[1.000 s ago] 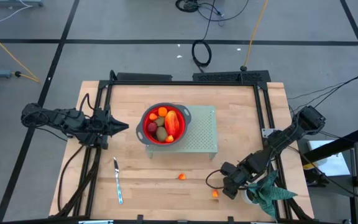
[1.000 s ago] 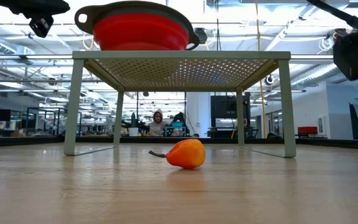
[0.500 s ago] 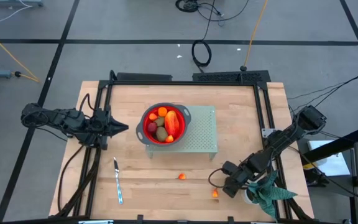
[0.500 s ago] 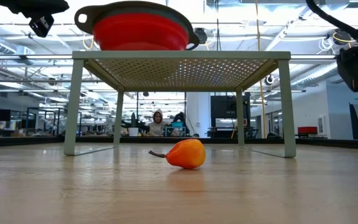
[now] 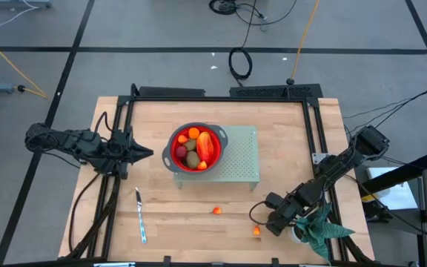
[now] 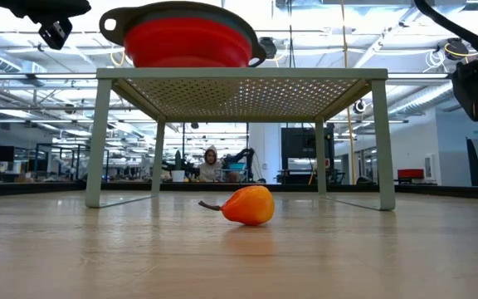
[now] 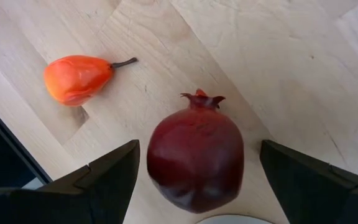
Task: Pick & Place Fruit
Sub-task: Put the pomegranate fruit into the strainer
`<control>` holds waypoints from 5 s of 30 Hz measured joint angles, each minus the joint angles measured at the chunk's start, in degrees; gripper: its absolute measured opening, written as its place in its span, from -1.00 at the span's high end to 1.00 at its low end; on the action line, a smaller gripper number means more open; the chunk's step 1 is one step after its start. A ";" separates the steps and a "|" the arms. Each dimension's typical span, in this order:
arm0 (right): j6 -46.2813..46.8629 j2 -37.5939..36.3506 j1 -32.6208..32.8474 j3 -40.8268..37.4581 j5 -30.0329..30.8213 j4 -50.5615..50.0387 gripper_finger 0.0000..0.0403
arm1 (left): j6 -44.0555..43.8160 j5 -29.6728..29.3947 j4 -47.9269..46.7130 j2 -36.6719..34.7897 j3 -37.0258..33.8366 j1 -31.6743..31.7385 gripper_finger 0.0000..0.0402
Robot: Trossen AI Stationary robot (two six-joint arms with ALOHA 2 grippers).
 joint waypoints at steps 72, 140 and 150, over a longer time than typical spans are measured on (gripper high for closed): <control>-57.22 -26.62 -22.36 -0.04 17.63 42.76 0.09 | 1.14 -0.25 28.56 7.71 0.01 -0.02 0.89; -46.44 -25.62 -26.49 0.00 13.49 44.12 0.07 | 63.87 -3.57 16.69 74.58 55.50 3.46 -0.36; -43.02 -25.04 -26.49 0.04 12.04 42.21 0.07 | 64.34 -0.06 18.20 74.71 55.50 3.13 -0.36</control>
